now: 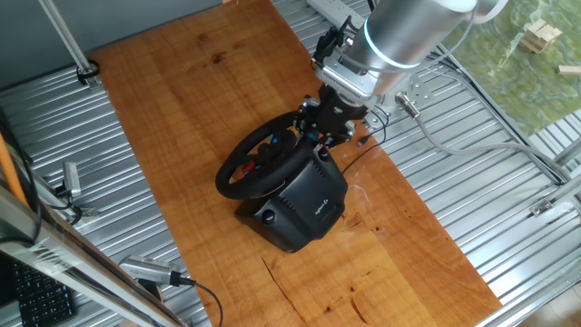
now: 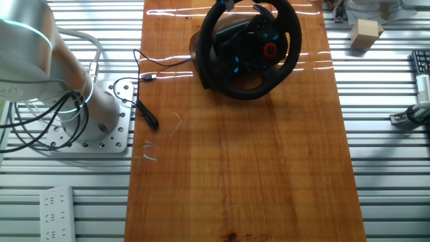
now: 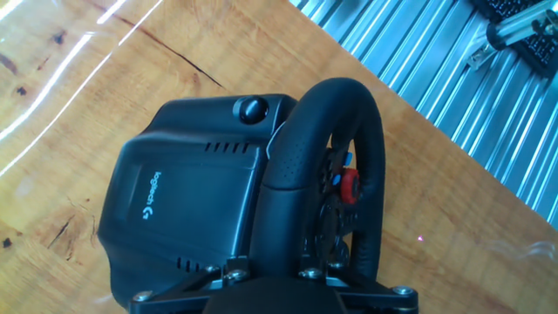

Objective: Rotate the steering wheel 90 degrees clockwise

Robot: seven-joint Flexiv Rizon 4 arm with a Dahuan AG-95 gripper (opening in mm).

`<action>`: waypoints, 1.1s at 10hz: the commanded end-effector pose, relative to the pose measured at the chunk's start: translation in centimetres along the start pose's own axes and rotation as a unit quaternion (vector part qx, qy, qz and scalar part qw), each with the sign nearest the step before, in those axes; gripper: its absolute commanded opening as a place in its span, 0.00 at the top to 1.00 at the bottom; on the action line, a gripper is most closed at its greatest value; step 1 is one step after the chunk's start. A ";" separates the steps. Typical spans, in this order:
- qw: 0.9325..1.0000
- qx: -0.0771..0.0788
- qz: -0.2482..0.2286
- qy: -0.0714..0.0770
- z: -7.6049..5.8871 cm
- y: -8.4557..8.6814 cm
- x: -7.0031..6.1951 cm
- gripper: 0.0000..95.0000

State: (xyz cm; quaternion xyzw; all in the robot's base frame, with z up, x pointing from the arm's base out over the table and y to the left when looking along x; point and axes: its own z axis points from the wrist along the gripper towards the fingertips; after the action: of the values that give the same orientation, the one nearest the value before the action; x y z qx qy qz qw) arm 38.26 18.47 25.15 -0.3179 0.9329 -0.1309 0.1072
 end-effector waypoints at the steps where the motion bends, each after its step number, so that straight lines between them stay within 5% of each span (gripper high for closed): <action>1: 1.000 -0.001 0.008 0.005 0.1 -0.2 -0.6 1.00; 6: 0.999 -0.005 0.027 0.023 -0.2 -0.7 -2.3 1.00; 8: 0.999 -0.006 0.033 0.023 0.9 -0.9 -2.4 1.00; 11: 0.998 -0.009 0.039 0.039 -0.1 -1.3 -3.7 1.00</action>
State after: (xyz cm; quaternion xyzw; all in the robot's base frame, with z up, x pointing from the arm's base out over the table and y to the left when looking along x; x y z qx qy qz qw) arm 41.25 19.20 25.66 -0.2773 0.9492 -0.1291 0.0740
